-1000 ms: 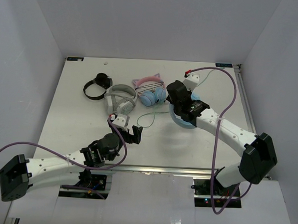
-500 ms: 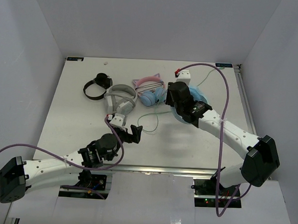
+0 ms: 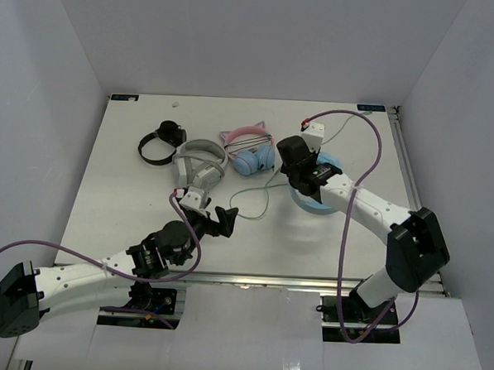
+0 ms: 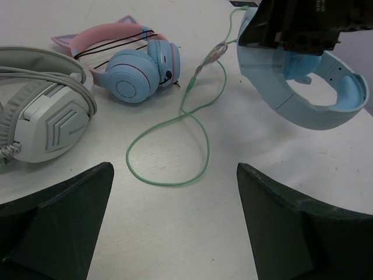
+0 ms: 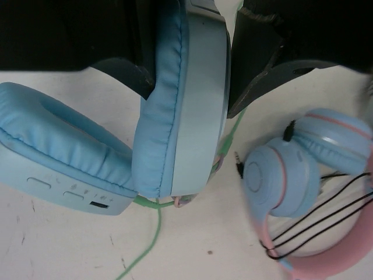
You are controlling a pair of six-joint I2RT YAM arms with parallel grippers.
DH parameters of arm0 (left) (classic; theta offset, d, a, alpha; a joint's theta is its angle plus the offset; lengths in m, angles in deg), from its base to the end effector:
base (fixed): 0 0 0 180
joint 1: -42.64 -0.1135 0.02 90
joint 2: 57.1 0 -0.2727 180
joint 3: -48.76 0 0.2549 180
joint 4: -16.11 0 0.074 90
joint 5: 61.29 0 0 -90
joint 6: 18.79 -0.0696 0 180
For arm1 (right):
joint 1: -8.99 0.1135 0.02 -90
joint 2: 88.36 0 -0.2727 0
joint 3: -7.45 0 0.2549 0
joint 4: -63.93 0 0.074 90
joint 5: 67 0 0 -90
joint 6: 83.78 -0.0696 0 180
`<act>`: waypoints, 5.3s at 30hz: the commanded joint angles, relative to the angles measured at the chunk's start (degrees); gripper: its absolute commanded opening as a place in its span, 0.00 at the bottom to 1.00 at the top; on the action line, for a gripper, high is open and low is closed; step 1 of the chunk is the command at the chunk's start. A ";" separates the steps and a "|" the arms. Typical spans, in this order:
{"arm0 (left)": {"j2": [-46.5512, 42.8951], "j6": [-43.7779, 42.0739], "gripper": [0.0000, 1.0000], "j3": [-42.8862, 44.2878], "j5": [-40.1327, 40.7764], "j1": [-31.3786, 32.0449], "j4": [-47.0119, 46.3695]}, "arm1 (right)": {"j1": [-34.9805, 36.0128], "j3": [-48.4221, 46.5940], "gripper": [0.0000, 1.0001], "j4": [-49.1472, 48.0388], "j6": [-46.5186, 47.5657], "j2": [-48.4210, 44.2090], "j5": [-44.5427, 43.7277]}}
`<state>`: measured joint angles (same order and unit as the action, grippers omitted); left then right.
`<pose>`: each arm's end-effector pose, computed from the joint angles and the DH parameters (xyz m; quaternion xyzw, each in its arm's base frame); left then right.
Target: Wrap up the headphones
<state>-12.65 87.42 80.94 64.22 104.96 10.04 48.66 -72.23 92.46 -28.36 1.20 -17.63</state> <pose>0.1307 -0.1621 0.2362 0.0902 0.7320 -0.2268 0.6361 0.3125 0.2003 0.2637 0.1134 0.8502 -0.0029 0.5140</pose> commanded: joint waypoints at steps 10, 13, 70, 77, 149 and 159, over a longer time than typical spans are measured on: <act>-2.33 1.60 0.98 0.44 -1.49 -0.01 0.64 | -12.29 -8.02 0.08 -1.99 -17.07 14.23 -4.26; -1.91 1.46 0.98 0.68 -1.67 -0.01 0.79 | -13.65 -10.61 0.08 -1.99 -16.81 17.18 -2.07; -1.49 -0.13 0.98 0.94 -2.81 -0.01 0.08 | -30.88 -12.23 0.93 14.59 29.12 11.59 29.10; -1.57 -0.47 0.98 0.76 -2.39 -0.01 -0.01 | -30.87 -11.99 0.93 13.83 28.63 9.81 27.00; 25.89 -71.84 0.80 31.31 -4.55 11.10 -4.30 | -31.94 -23.02 0.08 35.39 15.08 7.28 88.65; 34.43 -99.45 0.82 25.20 -6.53 13.08 -31.49 | -29.65 -16.50 0.08 32.38 12.87 1.10 89.79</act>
<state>18.51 6.42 111.20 59.71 117.12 -1.69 18.66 -90.28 128.04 -13.47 6.32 66.73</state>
